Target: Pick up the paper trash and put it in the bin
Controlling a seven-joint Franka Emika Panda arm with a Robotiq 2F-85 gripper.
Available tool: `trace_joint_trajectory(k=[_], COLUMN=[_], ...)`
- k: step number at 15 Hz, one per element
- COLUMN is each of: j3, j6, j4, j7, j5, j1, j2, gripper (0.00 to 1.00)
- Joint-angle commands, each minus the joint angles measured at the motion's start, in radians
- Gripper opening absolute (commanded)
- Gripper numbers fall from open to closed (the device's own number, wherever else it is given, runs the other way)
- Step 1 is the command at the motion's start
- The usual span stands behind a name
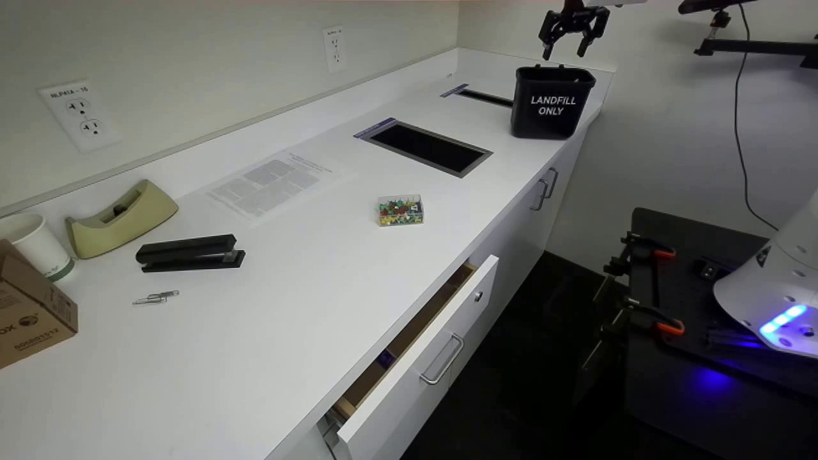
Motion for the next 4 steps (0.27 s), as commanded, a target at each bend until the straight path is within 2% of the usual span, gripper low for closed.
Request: trace_joint_trajectory(k=[1, 2, 4], j3=[-0.007, -0.011, -0.010], j6=[-0.052, -0.006, -0.009], j4=[0.041, 0.012, 0.015], j7=[-0.001, -0.002, -0.003], j5=[0.000, 0.001, 0.001], j1=[0.018, 0.016, 0.019], j2=[0.016, 0.010, 0.011], gripper=[1.00, 1.00, 1.00])
